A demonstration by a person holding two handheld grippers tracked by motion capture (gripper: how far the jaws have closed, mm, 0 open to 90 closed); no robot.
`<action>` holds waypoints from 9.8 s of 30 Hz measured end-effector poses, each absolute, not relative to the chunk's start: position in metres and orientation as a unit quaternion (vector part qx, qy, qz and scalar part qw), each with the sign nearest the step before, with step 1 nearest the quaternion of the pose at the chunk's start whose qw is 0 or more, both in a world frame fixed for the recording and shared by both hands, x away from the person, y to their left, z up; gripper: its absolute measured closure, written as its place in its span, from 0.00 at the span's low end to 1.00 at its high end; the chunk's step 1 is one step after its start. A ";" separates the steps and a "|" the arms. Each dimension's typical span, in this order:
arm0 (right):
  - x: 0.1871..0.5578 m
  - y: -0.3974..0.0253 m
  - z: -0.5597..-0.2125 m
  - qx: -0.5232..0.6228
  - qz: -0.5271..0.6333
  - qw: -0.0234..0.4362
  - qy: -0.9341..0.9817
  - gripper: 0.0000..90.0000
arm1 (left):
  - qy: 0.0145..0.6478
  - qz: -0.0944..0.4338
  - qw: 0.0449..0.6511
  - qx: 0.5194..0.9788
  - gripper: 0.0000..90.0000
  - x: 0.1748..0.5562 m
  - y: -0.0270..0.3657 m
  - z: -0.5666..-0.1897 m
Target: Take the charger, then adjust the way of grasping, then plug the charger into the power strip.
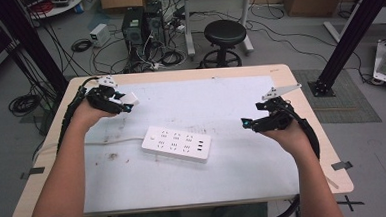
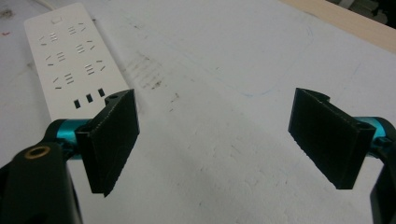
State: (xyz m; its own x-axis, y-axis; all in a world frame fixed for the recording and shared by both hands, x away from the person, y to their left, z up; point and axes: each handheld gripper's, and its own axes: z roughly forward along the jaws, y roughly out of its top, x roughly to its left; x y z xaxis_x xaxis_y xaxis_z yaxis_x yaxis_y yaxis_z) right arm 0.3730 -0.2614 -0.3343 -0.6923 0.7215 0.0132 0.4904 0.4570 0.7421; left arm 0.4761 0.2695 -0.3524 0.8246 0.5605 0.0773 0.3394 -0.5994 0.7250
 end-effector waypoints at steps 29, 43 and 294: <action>0.374 -0.253 -0.326 0.330 0.392 0.139 0.847 0.18 | 0.184 0.146 0.429 0.872 0.47 0.386 0.257 -0.324; 0.378 -0.249 -0.325 0.330 0.400 0.130 0.845 0.18 | 0.158 0.159 0.435 0.872 0.47 0.386 0.236 -0.326; 0.441 -0.066 -0.359 0.166 0.165 -0.065 0.970 0.70 | 0.247 0.158 0.344 0.892 0.21 0.387 0.278 -0.341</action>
